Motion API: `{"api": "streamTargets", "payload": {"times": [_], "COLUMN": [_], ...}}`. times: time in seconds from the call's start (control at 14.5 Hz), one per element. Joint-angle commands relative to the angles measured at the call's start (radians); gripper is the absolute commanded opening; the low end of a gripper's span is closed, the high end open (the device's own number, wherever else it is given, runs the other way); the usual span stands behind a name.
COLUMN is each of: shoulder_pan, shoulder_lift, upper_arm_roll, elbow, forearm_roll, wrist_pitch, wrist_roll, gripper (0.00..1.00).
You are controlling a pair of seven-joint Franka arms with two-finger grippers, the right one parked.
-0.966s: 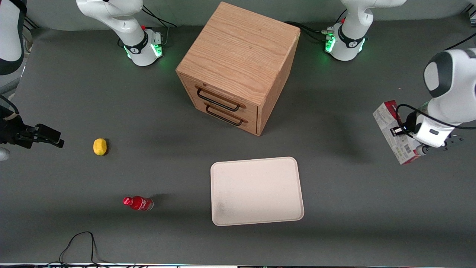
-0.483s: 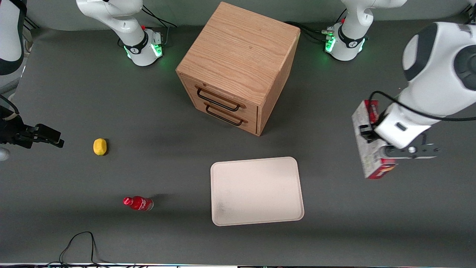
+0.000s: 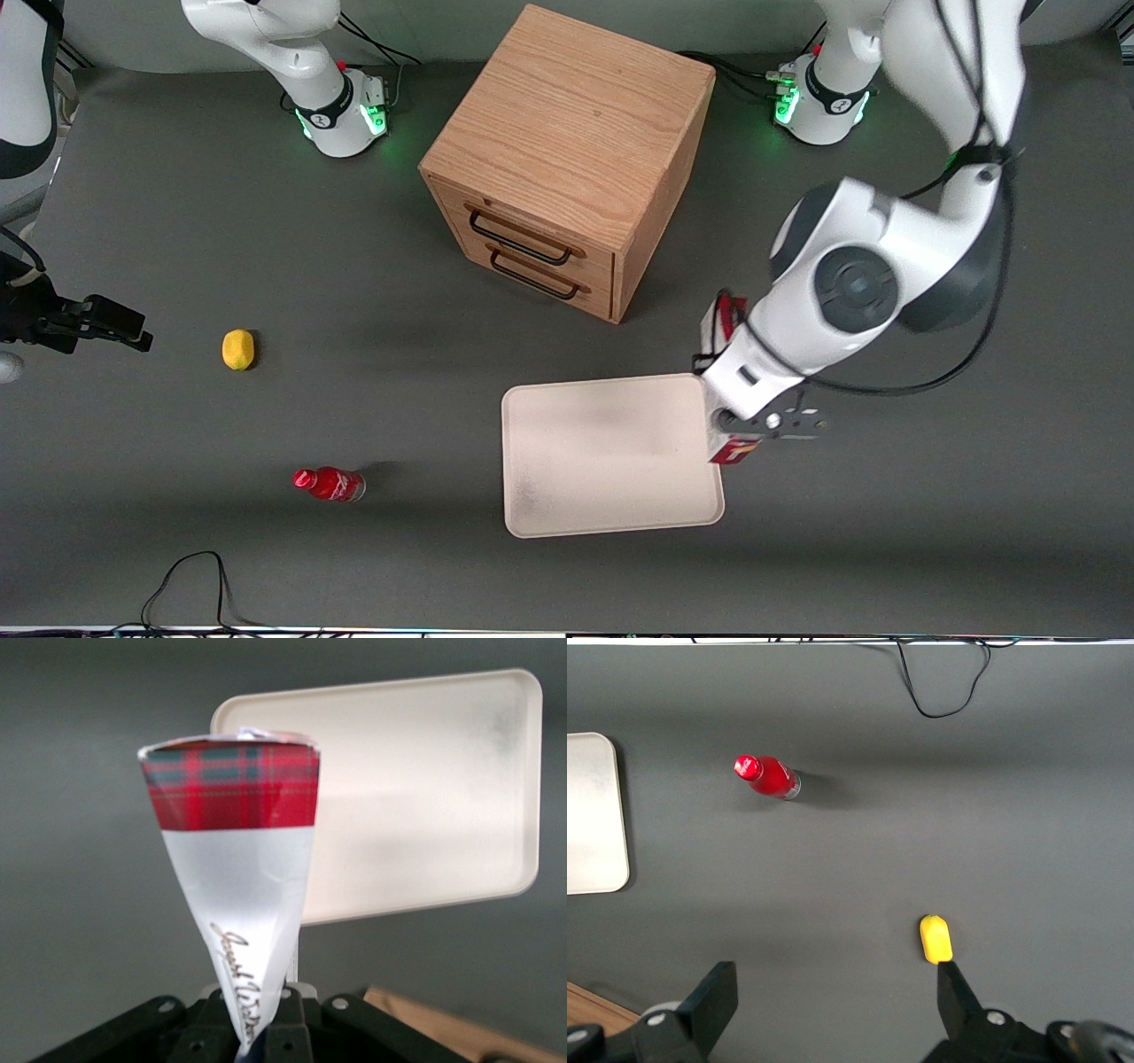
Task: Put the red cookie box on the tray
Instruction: 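Lift the cookie box and carry it over the white tray, then lower the box onto the tray and open the left gripper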
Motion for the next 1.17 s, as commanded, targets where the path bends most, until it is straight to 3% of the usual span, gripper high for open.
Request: {"api": "streamTargets", "payload": {"times": [0.0, 0.28, 0.69, 0.76, 0.83, 0.9, 1.1], "shoulder_pan": [-0.016, -0.034, -0.028, -0.024, -0.024, -0.022, -0.022], "shoulder_lift": [0.112, 0.219, 0.292, 0.296, 0.289, 0.286, 0.279], "upper_arm_roll": [-0.003, -0.001, 0.0, 0.002, 0.002, 0.001, 0.001], "elbow": [0.078, 0.064, 0.037, 0.032, 0.006, -0.005, -0.005], "forearm_roll": [0.022, 0.077, 0.082, 0.085, 0.113, 0.127, 0.125], "wrist_pitch": [0.046, 0.127, 0.228, 0.239, 0.256, 0.277, 0.284], "wrist_roll": [-0.068, -0.2, -0.25, -0.243, -0.243, -0.249, -0.251], "gripper": [0.0, 0.0, 0.0, 0.28, 0.95, 1.0, 1.0]}}
